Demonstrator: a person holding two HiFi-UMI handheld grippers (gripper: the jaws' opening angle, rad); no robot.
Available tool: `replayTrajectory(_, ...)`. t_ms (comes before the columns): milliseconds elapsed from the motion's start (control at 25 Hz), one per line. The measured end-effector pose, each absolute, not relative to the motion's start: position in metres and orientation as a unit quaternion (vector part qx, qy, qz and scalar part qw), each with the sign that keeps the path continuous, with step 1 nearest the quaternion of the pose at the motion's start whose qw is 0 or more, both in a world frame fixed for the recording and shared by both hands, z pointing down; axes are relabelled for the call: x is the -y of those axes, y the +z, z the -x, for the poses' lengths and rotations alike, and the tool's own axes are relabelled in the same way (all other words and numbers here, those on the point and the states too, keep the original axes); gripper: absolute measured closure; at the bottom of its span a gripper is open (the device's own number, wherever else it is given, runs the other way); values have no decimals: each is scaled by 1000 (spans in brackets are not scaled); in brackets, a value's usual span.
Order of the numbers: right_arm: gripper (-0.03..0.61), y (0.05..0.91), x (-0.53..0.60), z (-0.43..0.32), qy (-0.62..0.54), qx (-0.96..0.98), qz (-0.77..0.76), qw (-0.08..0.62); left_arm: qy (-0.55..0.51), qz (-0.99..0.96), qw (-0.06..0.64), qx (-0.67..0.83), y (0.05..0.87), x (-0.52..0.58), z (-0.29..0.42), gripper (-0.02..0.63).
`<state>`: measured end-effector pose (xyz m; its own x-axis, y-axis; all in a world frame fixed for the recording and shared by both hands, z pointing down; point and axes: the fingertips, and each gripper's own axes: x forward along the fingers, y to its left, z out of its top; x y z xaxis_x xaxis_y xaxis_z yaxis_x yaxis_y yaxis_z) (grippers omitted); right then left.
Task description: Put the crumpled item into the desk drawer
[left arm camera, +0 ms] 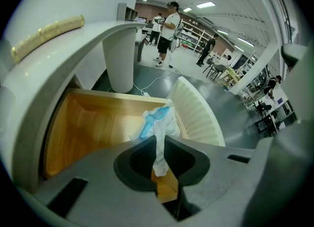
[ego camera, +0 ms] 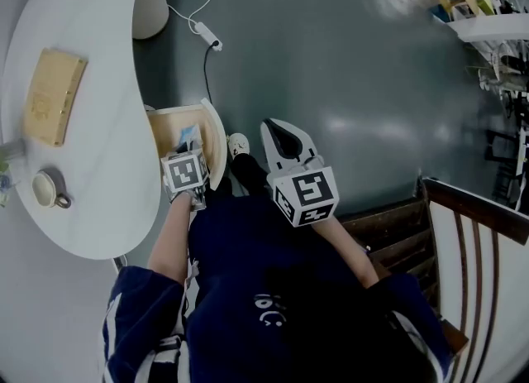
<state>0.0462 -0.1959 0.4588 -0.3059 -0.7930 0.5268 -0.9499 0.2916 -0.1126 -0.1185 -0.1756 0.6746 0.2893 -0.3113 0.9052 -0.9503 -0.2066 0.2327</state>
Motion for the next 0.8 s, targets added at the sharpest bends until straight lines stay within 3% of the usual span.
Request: replayTrajectory(800, 571, 471, 165, -80, 224, 732, -601, 230, 441, -661, 438, 420, 744, 181, 121, 568)
